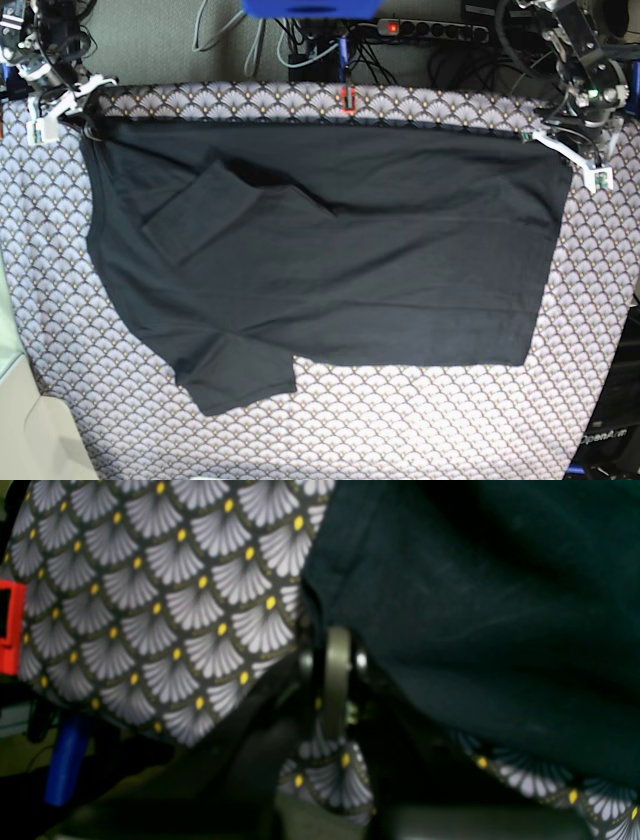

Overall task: Fold the T-shirt properly
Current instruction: 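Drag the shirt back toward the robot with both grippers, then release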

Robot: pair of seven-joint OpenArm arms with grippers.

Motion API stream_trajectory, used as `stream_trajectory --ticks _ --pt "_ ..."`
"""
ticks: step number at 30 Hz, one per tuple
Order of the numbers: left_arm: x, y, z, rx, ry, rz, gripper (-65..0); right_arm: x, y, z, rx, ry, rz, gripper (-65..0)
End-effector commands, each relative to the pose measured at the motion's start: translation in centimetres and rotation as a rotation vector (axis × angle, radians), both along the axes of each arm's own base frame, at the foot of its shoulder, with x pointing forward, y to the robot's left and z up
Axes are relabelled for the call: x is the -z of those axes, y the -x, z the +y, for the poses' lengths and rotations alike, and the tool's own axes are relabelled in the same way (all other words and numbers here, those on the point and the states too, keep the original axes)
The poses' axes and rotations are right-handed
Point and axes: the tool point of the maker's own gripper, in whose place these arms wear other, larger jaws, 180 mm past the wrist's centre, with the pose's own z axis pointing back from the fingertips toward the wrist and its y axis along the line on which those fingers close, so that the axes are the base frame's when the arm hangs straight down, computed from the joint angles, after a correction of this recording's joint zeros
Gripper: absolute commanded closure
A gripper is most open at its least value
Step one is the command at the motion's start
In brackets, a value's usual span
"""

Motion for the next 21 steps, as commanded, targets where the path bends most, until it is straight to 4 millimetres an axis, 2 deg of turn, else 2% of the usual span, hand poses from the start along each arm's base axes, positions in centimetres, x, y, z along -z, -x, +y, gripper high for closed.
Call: stream_trajectory --ticks 1,3,6,9,13,15,21 --pt "-1.1 -0.5 1.0 0.000 -0.034 -0.028 0.0 -0.2 0.3 -0.5 -0.009 0.017 0.012 -1.0" --pt "-1.1 -0.5 0.9 -0.001 -0.031 -0.028 -6.5 -0.5 0.2 -1.3 0.019 0.023 0.001 -5.5" --pt "-1.1 -0.4 0.9 -0.003 -0.030 -0.030 -20.0 -1.0 0.3 -2.7 0.094 0.027 -0.028 -14.6" --pt "-1.1 -0.5 0.8 -0.003 -0.026 -0.035 -29.5 -1.2 0.3 -3.1 0.105 0.034 -0.032 -26.0" --pt "-1.4 -0.9 0.8 0.000 -0.031 -0.054 -30.1 -1.3 0.3 -3.4 0.115 0.037 -0.036 -39.2" --pt "-1.7 -1.1 0.8 0.002 -0.035 -0.073 -30.2 -1.6 0.5 -4.3 0.140 0.048 -0.043 -43.2" --pt "-2.1 -1.2 1.3 -0.007 -0.048 -0.105 -30.6 -2.8 0.4 -6.5 0.193 0.079 -0.073 -44.0"
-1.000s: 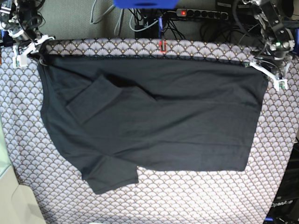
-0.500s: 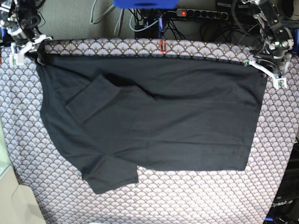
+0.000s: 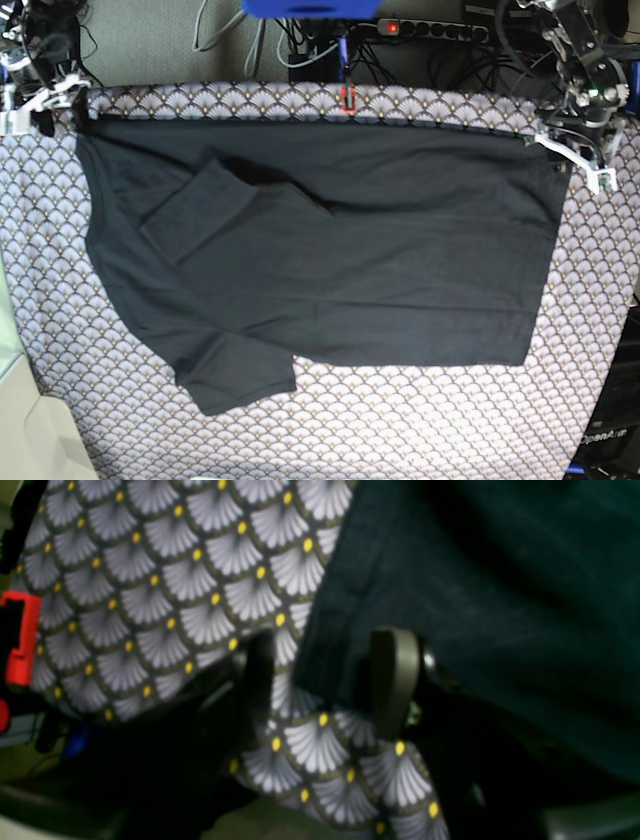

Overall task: Fold the T-shirt properly
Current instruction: 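Drag the shirt back toward the robot with both grippers, then release, then move both grippers to the hem-side corners of the shirt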

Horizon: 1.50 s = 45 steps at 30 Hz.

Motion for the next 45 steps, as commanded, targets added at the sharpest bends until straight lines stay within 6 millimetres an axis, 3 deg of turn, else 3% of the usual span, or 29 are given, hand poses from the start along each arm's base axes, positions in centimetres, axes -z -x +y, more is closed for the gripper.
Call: stream_trajectory --ticks 1,9,13,19,21,26,30,34,37,42,45 --pt "-1.5 -0.5 1.2 -0.014 -0.034 -0.051 -30.6 -1.6 -0.6 -1.5 0.015 0.033 -0.045 -44.0" --pt "-4.4 -2.1 3.4 -0.085 -0.059 -0.173 -30.7 -5.2 -2.3 -5.8 0.072 0.121 -0.130 -44.1" --pt "-6.1 -3.9 4.2 -0.109 -0.069 -0.230 -30.7 -7.4 -5.1 -6.7 0.045 0.158 -0.186 -44.1" --pt "-8.0 -6.2 4.8 -0.107 -0.078 -0.288 -30.8 -9.5 -13.9 -4.9 -0.106 0.189 -0.153 -44.1" --pt "-8.6 -6.8 4.7 -0.107 -0.078 -0.308 -30.8 -10.3 -18.0 -3.4 -0.142 0.165 -0.165 -44.1" --pt "-8.8 -7.8 3.4 -0.071 -0.077 -0.314 -30.8 -8.9 -25.7 -0.7 -0.189 0.145 -0.101 -44.0" --pt "-9.3 -7.5 3.4 -0.072 -0.084 -0.291 -30.8 -7.4 -29.7 1.1 -0.178 0.080 -0.104 -44.0" --pt "-9.9 -6.9 3.4 -0.078 -0.089 -0.242 -30.8 -6.4 -31.6 2.3 -0.165 0.024 -0.120 -44.0" --pt "-11.6 -6.9 3.2 -0.070 -0.118 -0.257 -30.8 -5.7 -32.2 3.0 -0.145 -0.031 -0.139 -44.0" --pt "-13.2 -5.9 3.2 -0.072 -0.154 -0.262 -30.8 -4.8 -31.8 3.2 -0.126 -0.062 -0.154 -44.3" --pt "-13.0 -5.7 2.9 -0.077 -0.147 -0.254 -30.8 -3.7 -30.9 3.2 -0.126 -0.064 -0.133 -44.3"
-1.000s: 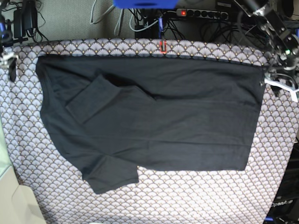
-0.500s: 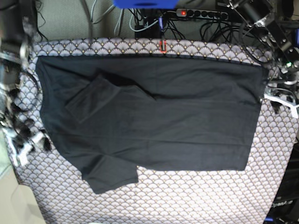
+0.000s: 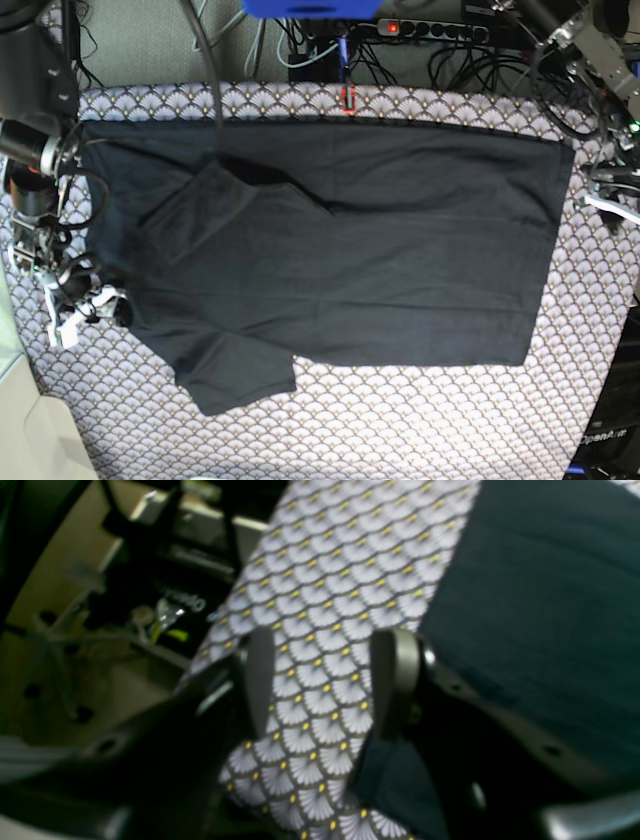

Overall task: Fold the T-shirt properly
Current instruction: 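Move both grippers to the hem-side corners of the shirt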

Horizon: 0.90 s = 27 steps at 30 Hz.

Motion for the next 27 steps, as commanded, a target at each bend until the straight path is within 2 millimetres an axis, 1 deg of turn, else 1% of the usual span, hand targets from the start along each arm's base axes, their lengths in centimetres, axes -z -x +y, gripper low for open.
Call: stream_trajectory --ticks 1,6,8,9,12,15,17,20,21,25,27 --pt "-1.7 -0.8 0.0 0.014 -0.028 -0.052 -30.8 -1.9 -1.1 -0.8 0.015 0.003 -0.061 -44.1" --pt "-2.0 -0.8 0.1 0.012 -0.034 -0.057 -30.8 0.2 0.7 -0.7 0.015 -0.001 -0.016 -44.0" --pt "-2.2 -0.9 0.0 0.012 -0.035 -0.063 -30.8 1.1 1.2 0.2 0.005 -0.012 0.000 -43.0" --pt "-2.2 -0.9 0.0 0.014 -0.035 -0.063 -30.8 1.5 1.5 0.3 0.003 -0.012 0.008 -41.7" --pt "-2.4 -1.0 0.0 0.011 -0.036 -0.069 -30.7 1.6 1.6 0.3 0.003 -0.012 0.009 -35.7" --pt "-2.8 -1.7 -0.2 0.019 -0.031 -0.095 -30.7 1.3 1.3 0.4 0.002 -0.013 0.002 -26.4" --pt "-3.6 -2.8 0.0 0.012 -0.027 -0.125 -30.7 1.2 1.2 0.4 0.002 -0.013 0.000 -17.5" --pt "-3.0 -4.3 0.1 0.008 0.018 -0.140 -30.7 1.3 1.2 0.4 0.001 -0.013 0.002 -2.1" --pt "-2.8 -5.2 0.1 0.005 0.042 -0.148 -30.8 1.2 1.2 0.4 0.001 -0.013 0.002 0.0" --pt "-1.8 -9.7 -0.1 0.006 0.164 -0.180 -30.8 1.2 1.2 0.4 0.005 -0.015 0.000 0.0" --pt "-1.7 -11.7 -0.3 0.013 0.205 -0.218 -30.8 1.2 1.2 0.4 0.005 -0.015 0.000 0.0"
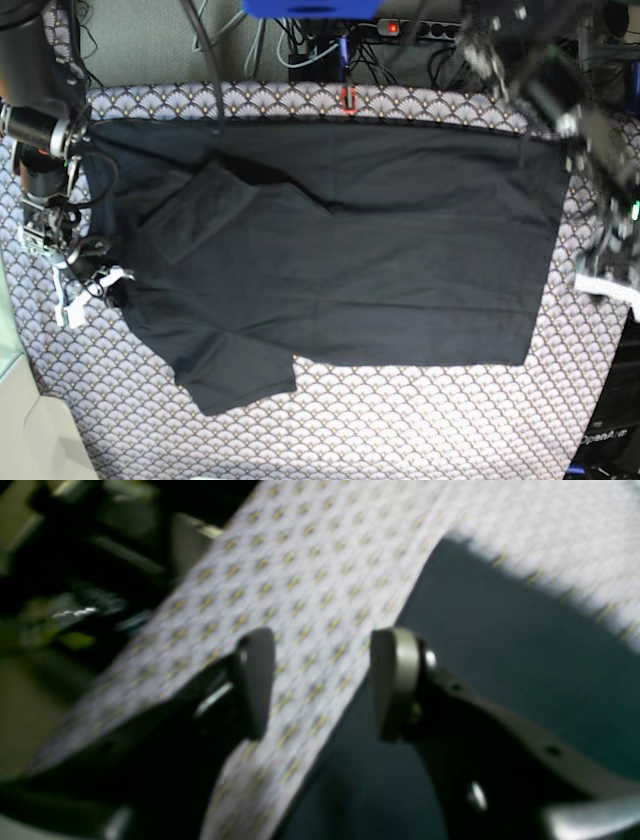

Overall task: Fold the T-shirt properly
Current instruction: 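Move both grippers to the hem-side corners of the shirt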

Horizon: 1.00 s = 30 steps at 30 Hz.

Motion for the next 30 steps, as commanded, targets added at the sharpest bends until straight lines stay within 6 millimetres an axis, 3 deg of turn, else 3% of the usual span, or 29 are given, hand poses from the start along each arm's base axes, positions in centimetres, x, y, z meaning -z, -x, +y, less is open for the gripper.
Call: stream_trajectory --ticks 1,5,10,16,19,21,27,30 --pt "-1.8 -1.5 0.3 0.005 -0.007 -0.074 -30.8 -1.3 -0.9 -0.6 -0.003 0.014 -0.022 0.0" --pt "-0.7 -5.6 -1.2 0.042 0.058 -0.146 -31.3 -1.1 -0.7 -0.6 -0.005 0.016 -0.017 0.0" --pt "1.6 -10.3 -4.5 0.118 0.084 -0.167 -37.9 -1.2 -1.0 -0.1 -0.009 0.009 -0.021 0.0" --pt "3.4 -11.6 -4.9 0.061 0.000 -0.185 -40.4 -3.8 -2.4 -0.6 -0.038 0.075 -0.074 0.0" --pt "3.1 -12.0 -4.1 0.036 -0.042 -0.214 -40.8 -5.6 -3.3 -0.8 -0.058 0.118 -0.097 0.0" --pt "3.9 -12.0 -3.9 0.020 -0.036 -0.190 -40.8 -6.3 -3.5 -0.7 -0.069 0.140 -0.104 0.0" --pt "5.0 -12.2 -2.7 -0.002 -0.018 -0.143 -40.9 -6.3 -3.4 -0.8 -0.075 0.153 -0.098 0.0" --pt "4.1 -12.9 -2.9 0.007 -0.019 -0.160 -40.9 -6.2 -3.3 -0.7 -0.075 0.151 -0.098 0.0"
